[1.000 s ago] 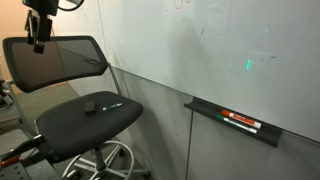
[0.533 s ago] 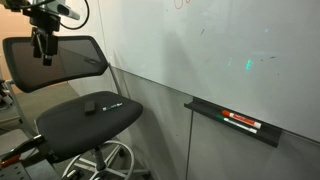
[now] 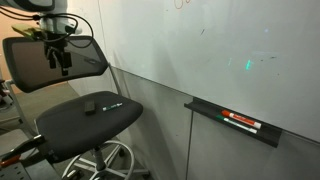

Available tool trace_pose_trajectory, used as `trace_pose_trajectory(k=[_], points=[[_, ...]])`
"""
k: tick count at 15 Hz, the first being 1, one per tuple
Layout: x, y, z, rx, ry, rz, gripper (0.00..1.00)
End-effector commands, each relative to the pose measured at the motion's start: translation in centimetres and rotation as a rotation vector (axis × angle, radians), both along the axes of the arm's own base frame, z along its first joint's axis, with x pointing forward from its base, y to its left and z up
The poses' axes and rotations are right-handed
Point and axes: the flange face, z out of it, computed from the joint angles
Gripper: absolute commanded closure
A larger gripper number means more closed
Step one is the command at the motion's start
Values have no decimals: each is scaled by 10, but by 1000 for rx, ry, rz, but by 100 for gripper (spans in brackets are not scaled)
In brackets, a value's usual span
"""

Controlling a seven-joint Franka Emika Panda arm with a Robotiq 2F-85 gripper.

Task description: Use the marker from the seat to write on the whiteboard.

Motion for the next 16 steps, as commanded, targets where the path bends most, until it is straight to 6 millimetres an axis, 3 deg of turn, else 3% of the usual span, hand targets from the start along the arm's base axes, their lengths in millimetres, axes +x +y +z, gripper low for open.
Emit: trace_pose_trajectory(k=[1, 7, 16], points=[[28, 23, -26, 1, -92, 30, 0], [71, 29, -68, -68, -239, 67, 0], [126, 28, -108, -268, -361, -33, 0]])
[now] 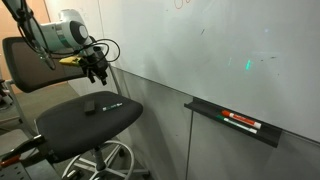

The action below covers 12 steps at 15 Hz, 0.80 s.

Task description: Use the marker from the seat to write on the whiteboard.

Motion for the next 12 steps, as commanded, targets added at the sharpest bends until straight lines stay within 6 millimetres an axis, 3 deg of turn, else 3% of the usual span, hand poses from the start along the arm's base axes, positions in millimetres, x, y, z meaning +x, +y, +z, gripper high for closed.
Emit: trace_pose_trajectory(k=[1, 12], points=[[19, 11, -16, -68, -66, -63, 0], [27, 2, -86, -161, -10, -229, 0]])
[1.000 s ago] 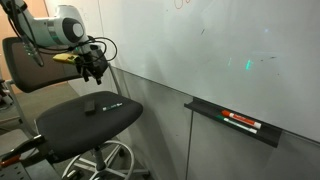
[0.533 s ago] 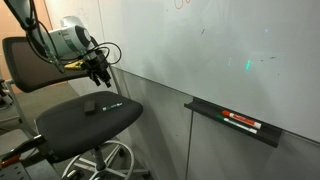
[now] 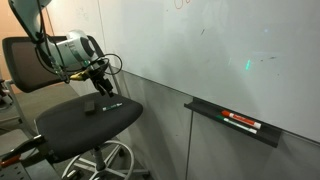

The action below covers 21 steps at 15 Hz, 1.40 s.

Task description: Use the marker from the seat to write on the whiteboard.

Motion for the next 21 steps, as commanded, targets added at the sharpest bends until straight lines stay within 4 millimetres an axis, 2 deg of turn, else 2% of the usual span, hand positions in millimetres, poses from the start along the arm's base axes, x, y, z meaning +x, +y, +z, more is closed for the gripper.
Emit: trace_pose_trajectory(k=[1, 5, 11, 18, 20, 21], points=[[7, 4, -17, -8, 10, -45, 0], [9, 4, -37, 6, 38, -66, 0], [22, 15, -51, 35, 48, -83, 0], [32, 5, -70, 66, 75, -136, 0], [34, 1, -74, 76, 85, -154, 11], [35, 0, -76, 82, 90, -163, 28]])
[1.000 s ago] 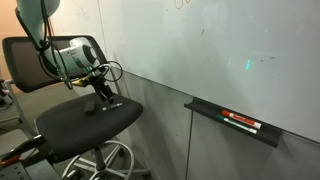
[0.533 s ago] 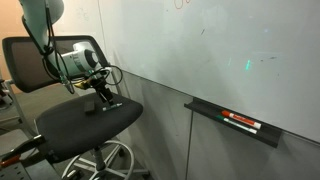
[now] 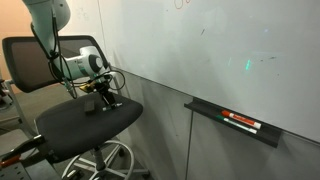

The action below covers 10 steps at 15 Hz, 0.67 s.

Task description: Use the marker from the seat to write on the whiteboard.

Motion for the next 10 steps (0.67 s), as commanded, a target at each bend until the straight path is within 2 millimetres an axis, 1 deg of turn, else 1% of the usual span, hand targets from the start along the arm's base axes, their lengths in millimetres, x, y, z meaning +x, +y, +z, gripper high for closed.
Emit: trace_pose_trajectory(k=[1, 2, 3, 4, 10], points=[[10, -1, -5, 35, 14, -17, 30], [10, -1, -6, 41, 17, -20, 37], [11, -1, -7, 47, 19, -24, 47], [11, -1, -8, 53, 22, -27, 54], [15, 4, -1, 88, 25, -25, 99]])
